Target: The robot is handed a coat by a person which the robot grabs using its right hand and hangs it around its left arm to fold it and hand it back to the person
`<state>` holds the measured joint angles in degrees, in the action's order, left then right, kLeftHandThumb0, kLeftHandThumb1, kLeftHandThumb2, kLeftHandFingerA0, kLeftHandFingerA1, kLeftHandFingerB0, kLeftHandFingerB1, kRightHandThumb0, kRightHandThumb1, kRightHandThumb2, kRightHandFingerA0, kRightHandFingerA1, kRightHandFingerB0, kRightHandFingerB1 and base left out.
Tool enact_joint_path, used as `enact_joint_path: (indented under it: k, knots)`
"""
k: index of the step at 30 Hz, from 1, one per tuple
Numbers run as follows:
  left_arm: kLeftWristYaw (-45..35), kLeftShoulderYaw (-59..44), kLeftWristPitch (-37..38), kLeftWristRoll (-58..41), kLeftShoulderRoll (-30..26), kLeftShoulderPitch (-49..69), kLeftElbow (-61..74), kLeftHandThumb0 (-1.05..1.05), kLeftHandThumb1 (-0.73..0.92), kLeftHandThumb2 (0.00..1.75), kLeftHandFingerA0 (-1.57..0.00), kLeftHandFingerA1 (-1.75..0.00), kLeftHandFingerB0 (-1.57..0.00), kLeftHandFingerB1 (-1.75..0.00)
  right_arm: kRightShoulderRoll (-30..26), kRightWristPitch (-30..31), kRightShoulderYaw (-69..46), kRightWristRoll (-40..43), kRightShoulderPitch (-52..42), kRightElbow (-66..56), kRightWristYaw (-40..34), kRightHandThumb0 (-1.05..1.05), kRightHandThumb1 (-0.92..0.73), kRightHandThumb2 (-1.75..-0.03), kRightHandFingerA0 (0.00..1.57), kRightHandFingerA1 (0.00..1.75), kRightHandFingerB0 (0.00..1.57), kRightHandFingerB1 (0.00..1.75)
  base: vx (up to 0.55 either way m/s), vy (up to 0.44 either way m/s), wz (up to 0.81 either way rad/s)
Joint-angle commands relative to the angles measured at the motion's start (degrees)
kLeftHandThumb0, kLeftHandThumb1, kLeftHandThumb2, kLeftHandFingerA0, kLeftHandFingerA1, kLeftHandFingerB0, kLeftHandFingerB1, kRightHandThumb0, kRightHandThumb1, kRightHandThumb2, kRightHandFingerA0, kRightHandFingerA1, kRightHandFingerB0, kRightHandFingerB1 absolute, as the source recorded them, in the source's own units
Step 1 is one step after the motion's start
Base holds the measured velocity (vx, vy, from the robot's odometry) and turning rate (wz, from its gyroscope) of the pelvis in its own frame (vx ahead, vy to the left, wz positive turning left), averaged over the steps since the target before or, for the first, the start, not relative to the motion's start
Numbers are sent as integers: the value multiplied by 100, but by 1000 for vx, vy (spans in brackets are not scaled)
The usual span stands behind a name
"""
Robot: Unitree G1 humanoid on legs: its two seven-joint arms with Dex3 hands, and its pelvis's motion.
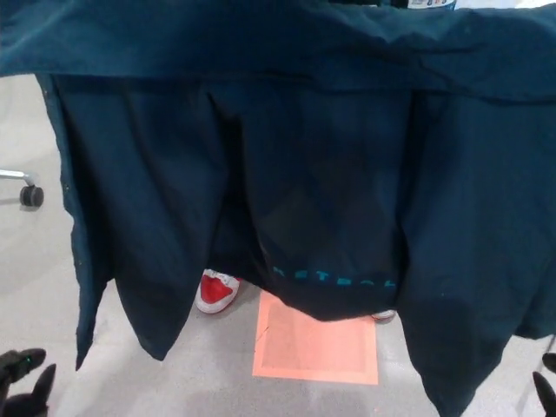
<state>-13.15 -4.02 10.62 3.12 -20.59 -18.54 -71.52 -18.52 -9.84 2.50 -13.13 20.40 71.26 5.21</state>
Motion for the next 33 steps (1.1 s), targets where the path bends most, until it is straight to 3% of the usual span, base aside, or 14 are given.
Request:
enact_joint_path:
  k: [1,9,11,12,13,15,18,23,24,25,26,31,32,33]
  knots:
    - [-255,-76,367,-11,-98,131,-185,-74,78,107,-4,-39,-11,-33,-121,-426,-29,57,-114,108,130,-91,-79,-110,8,23,7,15,0,0,0]
    - [-336,-221,500,-108,-70,329,-178,-77,79,106,-9,-41,-7,-39,-207,-1463,-328,609,-1207,-2331,692,-84,-77,-108,7,30,7,22,0,0,0]
    - [-344,-248,571,-121,-60,434,-152,-69,92,69,-14,-27,-14,-27,-263,-1462,-416,842,-2028,-3826,838,-91,-78,-114,9,25,8,15,0,0,0]
    - [-372,-253,577,-122,-51,453,-169,-69,74,106,-6,-41,-5,-38,-279,-1663,-543,1161,-2535,-4678,954,-75,-90,-68,13,31,7,23,99,3,6]
    - [-430,-298,602,-176,-34,552,-158,-77,77,105,-4,-40,-3,-37,-304,-1793,-652,1379,-3051,-5427,1009,-77,-70,-107,7,44,2,31,99,1,1]
    - [-459,-358,665,-234,0,611,-166,-33,60,113,0,-48,0,-46,-317,-2067,-838,1760,-3741,-6594,1041,-36,-53,-110,0,47,0,48,95,1,4]
    - [-426,-324,724,-182,7,650,-174,-34,60,113,0,-48,0,-47,-295,-2387,-1194,1982,-4436,-8166,813,-78,-89,-67,25,34,15,28,56,-2,1]
    - [-436,-351,742,-203,-4,765,-176,-71,76,105,-10,-44,-2,-39,-335,-2562,-1687,2736,-4688,-9870,693,-77,-70,-99,22,46,14,42,0,0,0]
    - [-472,-360,809,-213,-7,805,-175,-67,92,74,-12,-31,-10,-29,-301,-2503,-1845,2746,-4689,-10212,584,-78,-70,-99,25,47,17,43,0,0,0]
    - [-478,-368,789,-222,-4,816,-179,-69,75,106,-7,-43,-1,-37,-283,-2373,-1927,2850,-4712,-10551,512,-78,-68,-98,28,49,20,44,0,0,0]
    - [-460,-363,701,-216,-6,813,-189,-68,75,106,-8,-43,-1,-38,-292,-2238,-1985,3135,-4634,-11016,396,-80,-71,-70,38,42,27,35,0,0,0]
    - [-442,-316,611,-163,-59,800,-181,-68,76,107,-5,-42,-4,-37,-444,-1979,-2170,3548,-3733,-11755,63,-76,-79,-64,43,40,33,34,0,0,0]
    - [-470,-308,601,-157,-76,800,-179,-65,92,74,-11,-28,-9,-25,-457,-1936,-2234,3505,-3578,-11789,21,-77,-80,-65,44,40,34,33,0,0,0]
    - [-471,-311,603,-159,-82,799,-179,-67,76,107,-5,-42,-4,-37,-463,-1926,-2330,3398,-3390,-11776,-27,-78,-82,-65,47,40,35,34,0,0,0]
